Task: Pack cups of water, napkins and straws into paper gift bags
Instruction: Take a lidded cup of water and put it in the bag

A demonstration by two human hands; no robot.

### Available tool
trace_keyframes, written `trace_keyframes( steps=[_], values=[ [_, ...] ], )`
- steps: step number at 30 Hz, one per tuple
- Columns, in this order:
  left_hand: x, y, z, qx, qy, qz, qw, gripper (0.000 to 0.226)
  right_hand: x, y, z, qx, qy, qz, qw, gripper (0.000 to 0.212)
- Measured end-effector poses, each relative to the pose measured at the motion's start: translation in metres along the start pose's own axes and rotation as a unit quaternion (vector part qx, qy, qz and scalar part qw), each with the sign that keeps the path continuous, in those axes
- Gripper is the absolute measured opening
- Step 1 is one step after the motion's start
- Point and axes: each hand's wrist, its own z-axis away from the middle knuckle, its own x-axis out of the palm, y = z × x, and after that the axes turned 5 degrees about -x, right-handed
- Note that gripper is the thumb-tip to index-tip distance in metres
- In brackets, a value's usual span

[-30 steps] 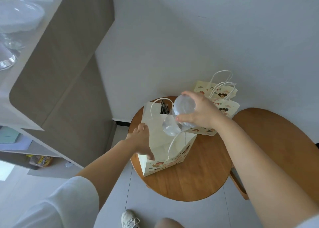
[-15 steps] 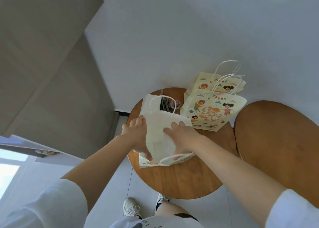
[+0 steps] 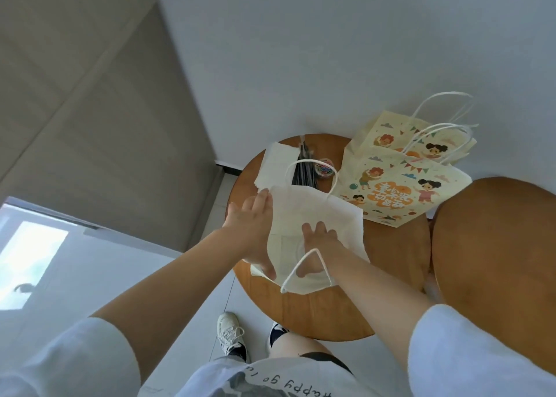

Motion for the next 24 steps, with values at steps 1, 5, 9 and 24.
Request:
trace_keyframes(
  steps=[1, 5, 9, 24],
  values=[
    [0.002, 0.001, 0.0, 0.003, 0.006, 0.0, 1.0, 0.148, 0.003, -0.002, -0.004, 0.012, 0.007, -0.016, 1.0, 0.101],
    [0.008, 0.002, -0.001, 0.001, 0.011, 0.014, 1.0, 0.147, 0.009, -0.005, -0.019, 0.027, 0.011, -0.032, 0.999, 0.097],
    [0.009, 0.002, -0.001, -0.007, 0.014, 0.023, 1.0, 0.145, 0.015, -0.008, -0.026, 0.018, 0.035, -0.026, 0.999, 0.088],
    [-0.007, 0.005, 0.002, -0.057, 0.085, 0.291, 0.951, 0.073, -0.059, 0.004, 0.059, -0.11, 0.249, -0.125, 0.954, 0.036]
  ],
)
